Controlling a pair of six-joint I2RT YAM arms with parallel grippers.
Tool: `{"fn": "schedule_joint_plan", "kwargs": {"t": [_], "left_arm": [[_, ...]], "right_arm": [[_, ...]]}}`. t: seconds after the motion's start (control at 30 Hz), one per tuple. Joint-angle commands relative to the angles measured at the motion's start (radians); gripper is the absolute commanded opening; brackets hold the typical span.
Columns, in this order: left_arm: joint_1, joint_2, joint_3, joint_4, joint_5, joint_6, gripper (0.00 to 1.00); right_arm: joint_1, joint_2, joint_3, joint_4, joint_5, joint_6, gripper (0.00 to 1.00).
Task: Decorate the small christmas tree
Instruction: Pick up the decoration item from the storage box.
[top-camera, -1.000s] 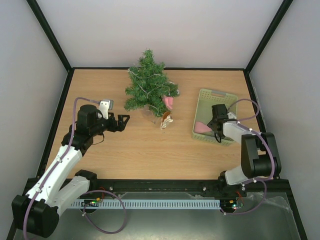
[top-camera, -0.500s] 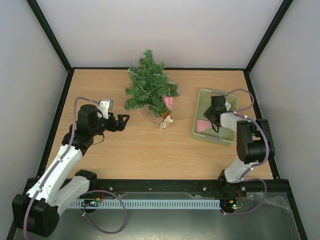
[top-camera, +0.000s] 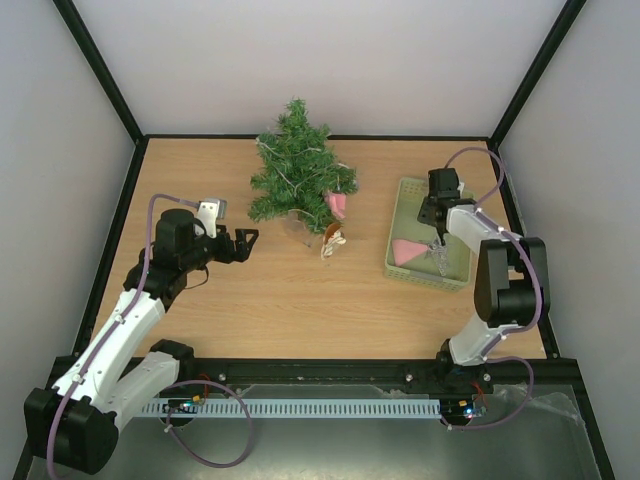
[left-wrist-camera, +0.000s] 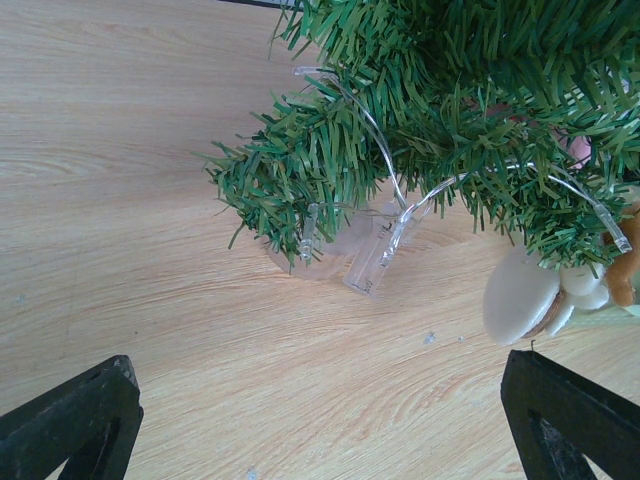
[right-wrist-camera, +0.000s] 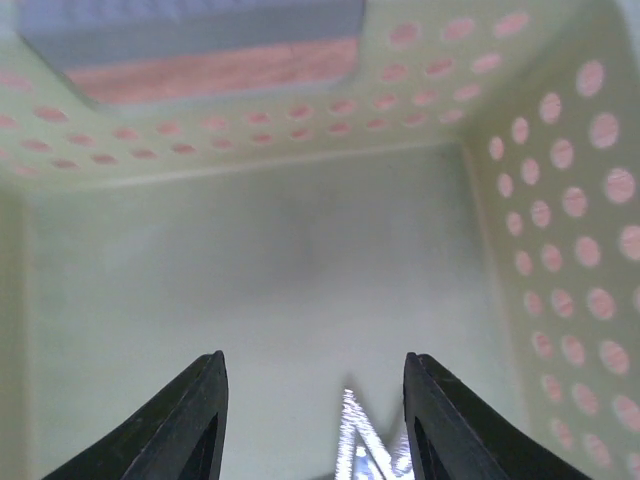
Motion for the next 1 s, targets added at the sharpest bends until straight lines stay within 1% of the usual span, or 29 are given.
{"fn": "schedule_joint_plan", "kwargs": {"t": [0.0,0.07,0.1,0.17,0.2,0.3,0.4,0.47,0.57,0.7,0.97], "left_arm": [[0.005,0.003,0.008,-0.003,0.007,0.010,0.99],[0.005,0.004,0.007,-0.004,0.008,0.010,0.99],[0.004,0.005,0.008,-0.004,0.008,0.010,0.99],[0.005,0.007,0.008,-0.002,0.007,0.010,0.99],[0.004,0.008,0.009,-0.002,0.007,0.011,0.99],[0.004,0.010,0.009,-0.001,0.007,0.011,0.99],[0.005,0.014,0.009,0.001,0.013,0.010,0.99],[0.004,0.013,0.007,0.002,0.016,0.011,0.99],[0.004,0.009,0.006,0.000,0.016,0.010,0.99],[0.004,0.008,0.006,0.002,0.017,0.007,0.99],[0.005,0.007,0.004,0.002,0.022,0.005,0.99]], "right_arm": [[-0.018,0.045,0.034,-0.135,0.049,-0.118,0.46],[-0.021,0.082,0.063,-0.171,0.058,-0.127,0.44],[-0.022,0.097,0.075,-0.187,0.079,-0.117,0.45],[-0.033,0.108,0.075,-0.192,0.087,-0.067,0.51],[-0.041,0.105,0.064,-0.182,0.062,-0.035,0.52],[-0.071,0.086,0.020,-0.136,0.060,0.076,0.47],[-0.086,0.079,0.001,-0.109,0.062,0.175,0.36],[-0.086,0.072,-0.005,-0.097,0.058,0.215,0.31],[-0.086,0.058,-0.023,-0.074,0.036,0.259,0.30],[-0.087,0.046,-0.040,-0.049,0.031,0.314,0.31],[-0.086,0.071,-0.072,-0.018,-0.003,0.368,0.32]]}}
